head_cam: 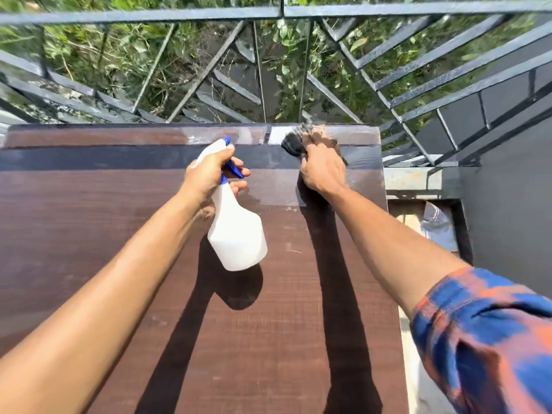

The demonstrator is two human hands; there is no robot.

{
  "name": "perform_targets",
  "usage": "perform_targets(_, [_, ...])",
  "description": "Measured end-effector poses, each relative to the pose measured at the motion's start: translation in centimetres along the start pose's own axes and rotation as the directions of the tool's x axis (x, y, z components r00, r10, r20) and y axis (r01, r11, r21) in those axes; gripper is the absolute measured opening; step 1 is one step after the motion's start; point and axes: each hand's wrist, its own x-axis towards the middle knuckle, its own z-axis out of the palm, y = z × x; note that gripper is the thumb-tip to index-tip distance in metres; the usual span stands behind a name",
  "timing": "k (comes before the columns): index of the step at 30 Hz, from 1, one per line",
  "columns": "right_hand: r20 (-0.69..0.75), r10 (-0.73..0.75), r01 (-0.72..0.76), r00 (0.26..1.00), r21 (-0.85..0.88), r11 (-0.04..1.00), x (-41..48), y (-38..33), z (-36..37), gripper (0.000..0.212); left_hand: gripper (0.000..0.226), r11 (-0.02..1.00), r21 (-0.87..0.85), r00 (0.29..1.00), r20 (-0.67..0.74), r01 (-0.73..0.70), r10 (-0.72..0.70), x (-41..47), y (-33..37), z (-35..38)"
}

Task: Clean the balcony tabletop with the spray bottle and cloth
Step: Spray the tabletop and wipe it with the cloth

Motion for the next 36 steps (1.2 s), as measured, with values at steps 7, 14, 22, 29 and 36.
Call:
perform_targets(7, [-0.069,0.202,-0.202,0.977,0.014,0.979,-1.2,7.8,-1.6,0.034,0.033,1.000,-0.023,0.998,0.059,-0.016,0.018,0.5,1.7,-4.6])
perform_targets(14, [-0.002,0.533,-0.531,0.846,0.082,0.843,6.1,2.4,-0.3,0.049,0.031,0.999,-0.019,0.999,0.038,-0.026,0.027,2.8,3.3,-11.1])
perform_targets(22, [0.092,0.035,-0.036,0.995,0.011,0.999,5.1,-23.5,5.9,0.063,0.026,0.997,-0.033,0.998,-0.027,-0.065,0.064,5.2,5.1,-17.5])
perform_targets(29, [0.046,-0.222,0.221,0.974,0.026,0.975,2.0,-25.7,7.6,0.059,0.030,0.999,-0.013,0.999,-0.021,-0.042,0.042,6.3,5.4,-20.0])
perform_targets(36, [-0.157,0.245,-0.228,0.957,0.121,0.966,2.8,-13.9,5.7,0.049,0.028,0.998,-0.048,0.998,0.041,-0.035,0.037,7.2,5.3,-20.5])
